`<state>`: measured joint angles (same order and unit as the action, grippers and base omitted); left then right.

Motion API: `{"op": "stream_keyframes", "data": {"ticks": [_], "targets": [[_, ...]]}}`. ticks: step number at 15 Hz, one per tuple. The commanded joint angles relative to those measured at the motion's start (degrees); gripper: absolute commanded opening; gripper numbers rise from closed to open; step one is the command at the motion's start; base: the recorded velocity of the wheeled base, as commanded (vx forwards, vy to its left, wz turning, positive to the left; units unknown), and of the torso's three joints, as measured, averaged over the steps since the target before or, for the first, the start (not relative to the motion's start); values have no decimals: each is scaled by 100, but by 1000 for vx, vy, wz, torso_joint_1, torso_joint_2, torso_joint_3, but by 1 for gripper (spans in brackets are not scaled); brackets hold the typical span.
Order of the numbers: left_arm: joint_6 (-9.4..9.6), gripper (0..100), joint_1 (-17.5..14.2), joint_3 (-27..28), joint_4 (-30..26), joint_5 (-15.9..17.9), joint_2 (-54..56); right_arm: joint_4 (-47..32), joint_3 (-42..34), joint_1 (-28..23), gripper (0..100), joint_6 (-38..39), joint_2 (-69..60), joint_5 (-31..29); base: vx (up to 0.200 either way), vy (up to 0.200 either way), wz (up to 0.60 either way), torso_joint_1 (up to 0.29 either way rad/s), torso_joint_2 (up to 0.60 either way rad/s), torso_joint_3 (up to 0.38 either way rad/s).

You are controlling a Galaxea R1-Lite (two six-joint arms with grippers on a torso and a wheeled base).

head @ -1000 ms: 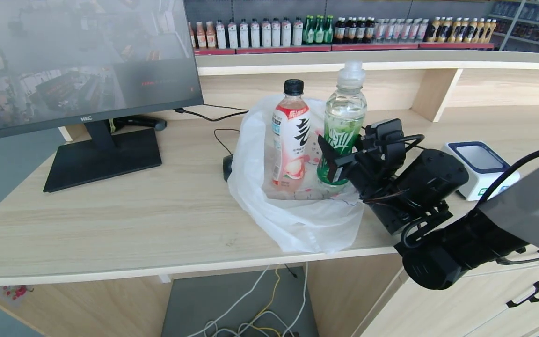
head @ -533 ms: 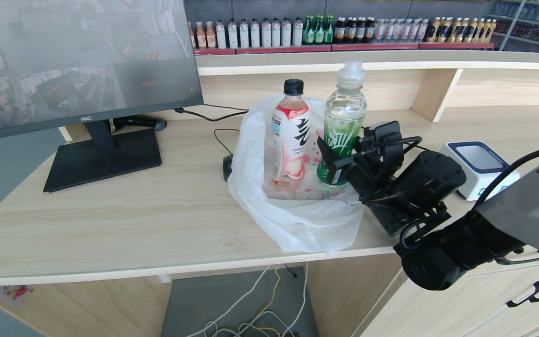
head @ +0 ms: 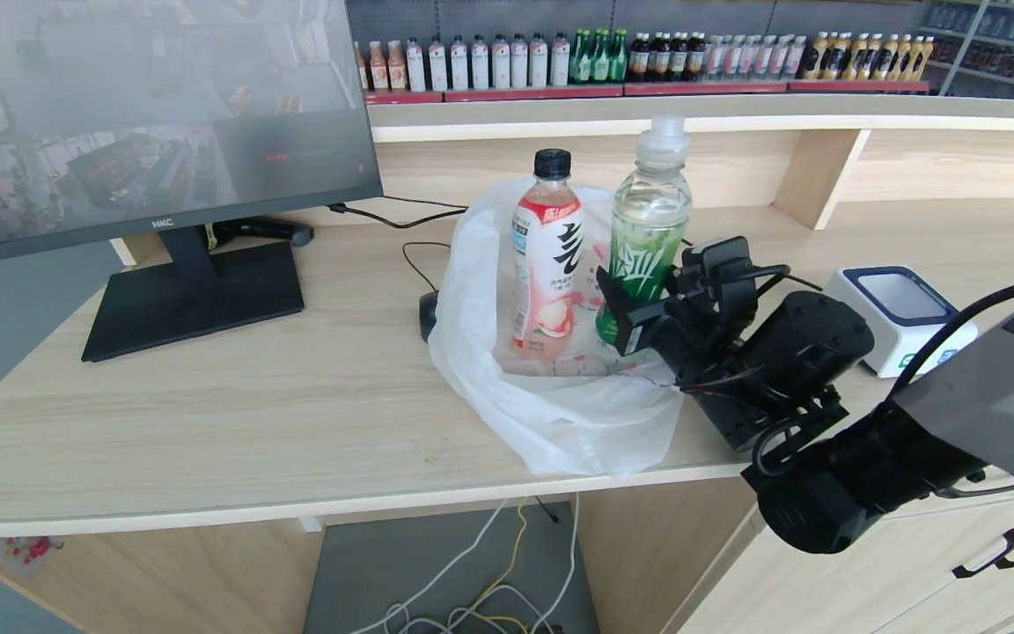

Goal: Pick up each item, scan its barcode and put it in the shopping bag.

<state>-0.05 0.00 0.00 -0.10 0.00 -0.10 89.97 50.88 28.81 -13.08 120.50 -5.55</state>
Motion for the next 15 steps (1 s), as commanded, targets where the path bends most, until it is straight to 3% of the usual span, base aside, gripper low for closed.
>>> {"op": "stream_keyframes", "data": {"ticks": [1,7,8,12,15], "targets": [[-4,100,0,0,1,0,1,3,-140,2,0,-10,-18,1,0,0,0,0,0,0],[-4,100,-9,0,1,0,1,3,-202,20,0,95,-71,1,0,0,0,0,0,0],[-4,100,0,0,1,0,1,3,-210,20,100,130,-97,1,0,0,0,0,0,0],[5,100,0,0,1,0,1,3,-509,72,100,122,-458,1,0,0,0,0,0,0],[5,100,-9,0,1,0,1,3,-1327,72,100,122,-1178,1,0,0,0,0,0,0]]}}
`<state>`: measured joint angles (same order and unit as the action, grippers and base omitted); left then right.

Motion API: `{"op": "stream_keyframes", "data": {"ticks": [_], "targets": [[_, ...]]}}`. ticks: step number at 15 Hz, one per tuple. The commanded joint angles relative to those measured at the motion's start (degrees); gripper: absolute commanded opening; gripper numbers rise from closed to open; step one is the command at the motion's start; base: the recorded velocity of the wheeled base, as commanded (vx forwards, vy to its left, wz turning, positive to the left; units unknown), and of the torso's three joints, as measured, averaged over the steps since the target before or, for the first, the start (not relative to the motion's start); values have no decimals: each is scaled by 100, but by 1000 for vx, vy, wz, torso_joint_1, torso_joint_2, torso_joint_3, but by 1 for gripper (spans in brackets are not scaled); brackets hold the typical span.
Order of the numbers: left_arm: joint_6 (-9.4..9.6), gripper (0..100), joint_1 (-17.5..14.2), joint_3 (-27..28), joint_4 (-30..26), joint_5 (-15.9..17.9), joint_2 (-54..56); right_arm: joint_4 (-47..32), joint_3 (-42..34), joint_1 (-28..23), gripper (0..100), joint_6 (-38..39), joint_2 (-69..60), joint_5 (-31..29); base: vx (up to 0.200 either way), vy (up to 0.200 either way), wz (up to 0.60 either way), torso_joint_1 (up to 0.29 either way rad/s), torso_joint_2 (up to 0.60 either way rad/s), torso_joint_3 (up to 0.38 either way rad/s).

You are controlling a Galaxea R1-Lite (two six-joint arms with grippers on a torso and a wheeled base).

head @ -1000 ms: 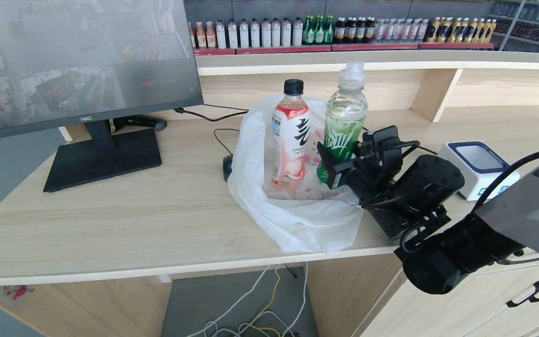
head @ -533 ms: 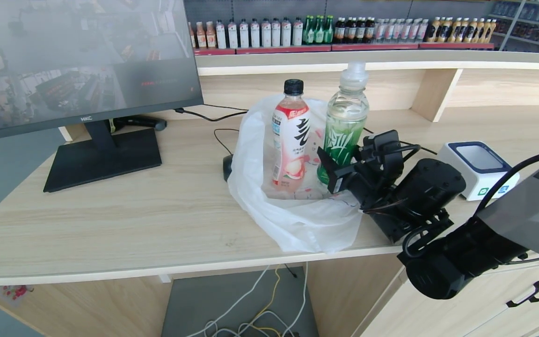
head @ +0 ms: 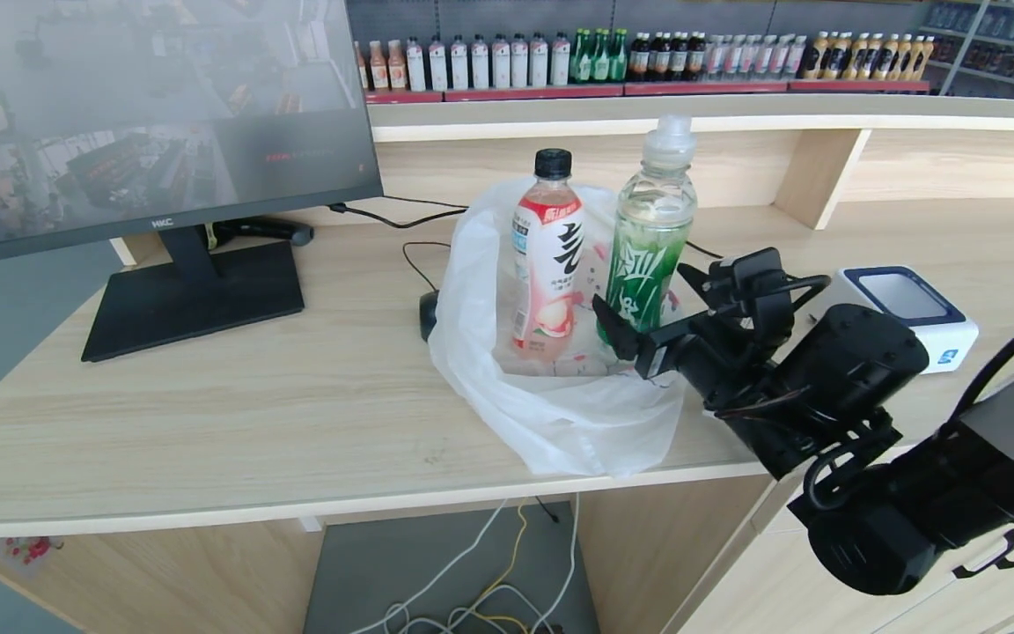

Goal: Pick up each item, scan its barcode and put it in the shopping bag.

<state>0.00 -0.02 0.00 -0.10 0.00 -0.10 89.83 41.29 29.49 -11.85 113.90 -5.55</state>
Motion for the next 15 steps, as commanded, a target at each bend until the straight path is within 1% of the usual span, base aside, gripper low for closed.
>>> {"op": "stream_keyframes", "data": {"ticks": [1,3,4,5,6,7,8,9,10,12,13,15], "targets": [[0,100,-6,0,1,0,1,17,-525,22,100,7,-772,1,0,0,0,0,0,0],[-9,100,2,0,1,0,1,17,-1097,22,100,7,-1379,1,0,0,0,0,0,0],[0,100,2,0,1,0,1,17,-1721,22,100,16,-1933,1,0,0,0,0,0,0],[0,100,2,0,1,0,1,17,-1835,22,100,16,-2038,1,0,0,0,0,0,0],[0,100,2,0,1,0,1,17,-2846,22,100,7,-2882,1,0,0,0,0,0,0],[-9,100,2,0,1,0,1,17,-3232,22,100,16,-3269,1,0,0,0,0,0,0],[0,100,2,0,1,0,1,17,-3285,4,100,25,-3339,1,0,0,0,0,0,0],[0,100,-6,0,1,0,1,17,-4085,-66,100,192,-4165,1,0,0,0,0,0,0],[0,100,2,0,1,0,1,-150,-4129,-198,100,218,-4605,1,0,0,0,0,0,0],[0,100,2,0,1,0,1,-1398,-4129,-295,100,324,-5571,1,0,0,0,0,0,0],[0,100,-6,0,1,0,1,-2277,-4129,-295,100,368,-6081,1,0,0,0,0,0,0],[0,100,-6,0,1,0,1,-4343,-4120,-180,100,253,-7320,71,0,0,0,0,0,0]]}}
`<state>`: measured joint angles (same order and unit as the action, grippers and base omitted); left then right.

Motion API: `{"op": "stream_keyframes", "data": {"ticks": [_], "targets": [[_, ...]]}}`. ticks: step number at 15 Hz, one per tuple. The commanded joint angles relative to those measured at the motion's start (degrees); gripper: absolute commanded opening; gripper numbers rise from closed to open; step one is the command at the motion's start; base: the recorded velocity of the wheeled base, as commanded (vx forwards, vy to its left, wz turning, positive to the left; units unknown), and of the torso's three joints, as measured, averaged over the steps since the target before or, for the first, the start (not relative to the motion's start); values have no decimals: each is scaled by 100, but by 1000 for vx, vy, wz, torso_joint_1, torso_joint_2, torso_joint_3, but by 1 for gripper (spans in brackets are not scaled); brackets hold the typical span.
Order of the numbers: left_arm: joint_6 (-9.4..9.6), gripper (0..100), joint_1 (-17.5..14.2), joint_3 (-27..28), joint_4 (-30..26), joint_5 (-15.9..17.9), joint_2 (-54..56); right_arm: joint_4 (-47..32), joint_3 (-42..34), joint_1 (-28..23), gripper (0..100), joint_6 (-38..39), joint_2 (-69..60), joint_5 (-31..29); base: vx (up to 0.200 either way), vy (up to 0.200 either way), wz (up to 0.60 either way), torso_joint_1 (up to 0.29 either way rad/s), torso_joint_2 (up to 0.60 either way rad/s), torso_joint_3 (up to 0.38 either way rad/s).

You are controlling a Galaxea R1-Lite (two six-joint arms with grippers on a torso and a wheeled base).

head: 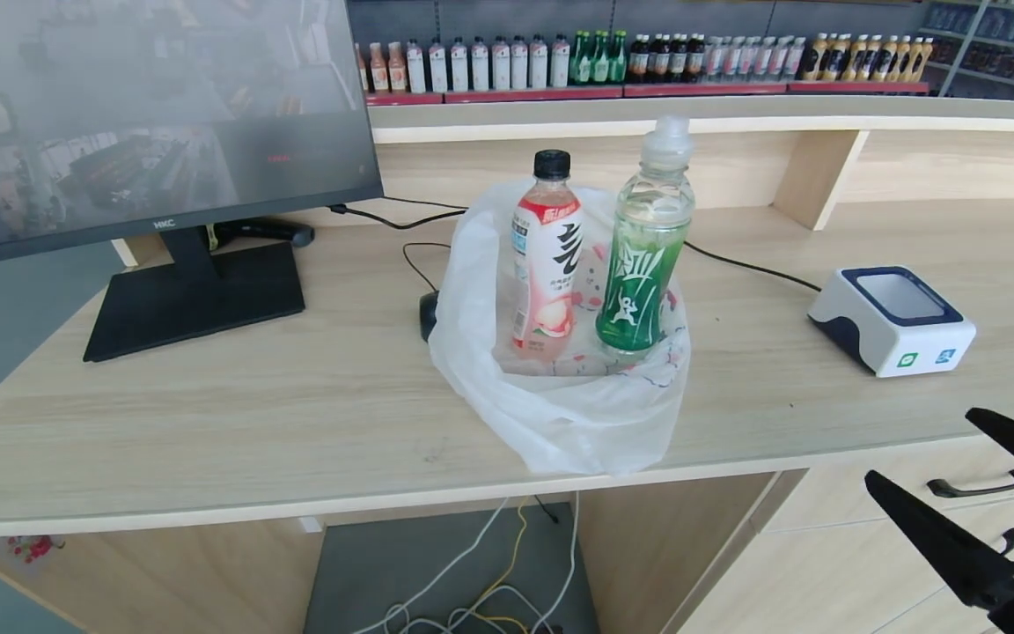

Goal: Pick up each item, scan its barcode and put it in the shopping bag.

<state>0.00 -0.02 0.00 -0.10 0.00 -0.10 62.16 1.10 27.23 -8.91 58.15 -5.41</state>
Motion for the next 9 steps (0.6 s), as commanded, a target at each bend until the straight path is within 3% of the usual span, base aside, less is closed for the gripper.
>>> {"op": "stream_keyframes", "data": {"ticks": [1,3,9], "targets": [[-9,100,-6,0,1,0,1,-2428,-101,344,100,-190,-2264,137,0,0,0,0,0,0],[-18,100,-6,0,1,0,1,-3764,-101,581,100,-216,-3178,128,0,0,0,0,0,0],[-18,100,-6,0,1,0,1,-6075,-48,687,100,-462,-4918,295,0,0,0,0,0,0]]}}
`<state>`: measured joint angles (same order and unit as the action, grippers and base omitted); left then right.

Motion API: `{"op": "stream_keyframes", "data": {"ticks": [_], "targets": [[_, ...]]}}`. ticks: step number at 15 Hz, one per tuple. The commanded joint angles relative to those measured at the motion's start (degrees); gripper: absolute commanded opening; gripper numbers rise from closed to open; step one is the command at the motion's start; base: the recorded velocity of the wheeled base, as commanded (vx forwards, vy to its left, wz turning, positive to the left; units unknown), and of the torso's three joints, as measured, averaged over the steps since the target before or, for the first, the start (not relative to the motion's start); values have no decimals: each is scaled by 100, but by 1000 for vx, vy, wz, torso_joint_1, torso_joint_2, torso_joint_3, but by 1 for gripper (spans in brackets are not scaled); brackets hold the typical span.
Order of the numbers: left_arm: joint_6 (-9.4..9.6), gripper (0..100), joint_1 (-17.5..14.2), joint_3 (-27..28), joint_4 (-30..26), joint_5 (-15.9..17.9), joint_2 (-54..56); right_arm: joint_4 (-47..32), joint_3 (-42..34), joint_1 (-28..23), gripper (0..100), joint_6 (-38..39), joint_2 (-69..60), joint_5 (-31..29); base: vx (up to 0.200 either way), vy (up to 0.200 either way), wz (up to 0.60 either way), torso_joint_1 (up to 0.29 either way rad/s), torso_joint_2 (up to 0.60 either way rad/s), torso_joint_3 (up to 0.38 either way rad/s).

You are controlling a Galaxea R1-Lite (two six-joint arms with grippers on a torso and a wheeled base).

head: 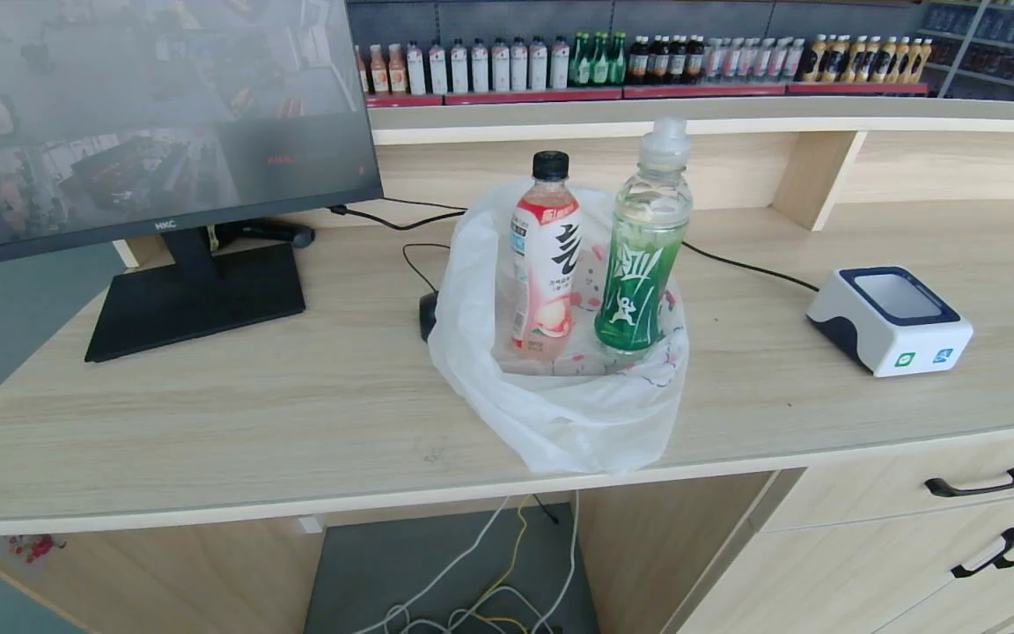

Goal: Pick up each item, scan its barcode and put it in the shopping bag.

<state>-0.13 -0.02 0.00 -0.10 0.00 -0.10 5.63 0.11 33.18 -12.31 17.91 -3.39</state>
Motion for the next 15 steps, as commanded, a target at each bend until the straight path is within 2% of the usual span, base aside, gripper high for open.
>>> {"op": "stream_keyframes", "data": {"ticks": [1,3,4,6,7,9,12,15], "targets": [[5,100,2,0,1,0,1,-528,94,66,100,-131,-973,154,0,0,0,0,0,0],[5,100,2,0,1,0,1,-546,103,13,100,-70,-929,154,0,0,0,0,0,0],[5,100,2,0,1,0,1,-554,112,-172,100,-52,-824,154,0,0,0,0,0,0],[5,100,2,0,1,0,1,-572,112,-1139,100,-61,-701,154,0,0,0,0,0,0],[5,100,-6,0,1,0,1,-572,112,-2158,100,-78,-657,163,0,0,0,0,0,0],[-4,100,-6,0,1,0,1,-581,121,-3160,100,-78,-727,436,0,0,0,0,0,0],[-4,100,-6,0,1,0,1,-572,121,-3433,100,493,-1105,418,0,0,0,0,0,0],[-4,100,-6,0,1,0,1,-572,121,-3283,100,177,-1782,655,0,0,0,0,0,0]]}}
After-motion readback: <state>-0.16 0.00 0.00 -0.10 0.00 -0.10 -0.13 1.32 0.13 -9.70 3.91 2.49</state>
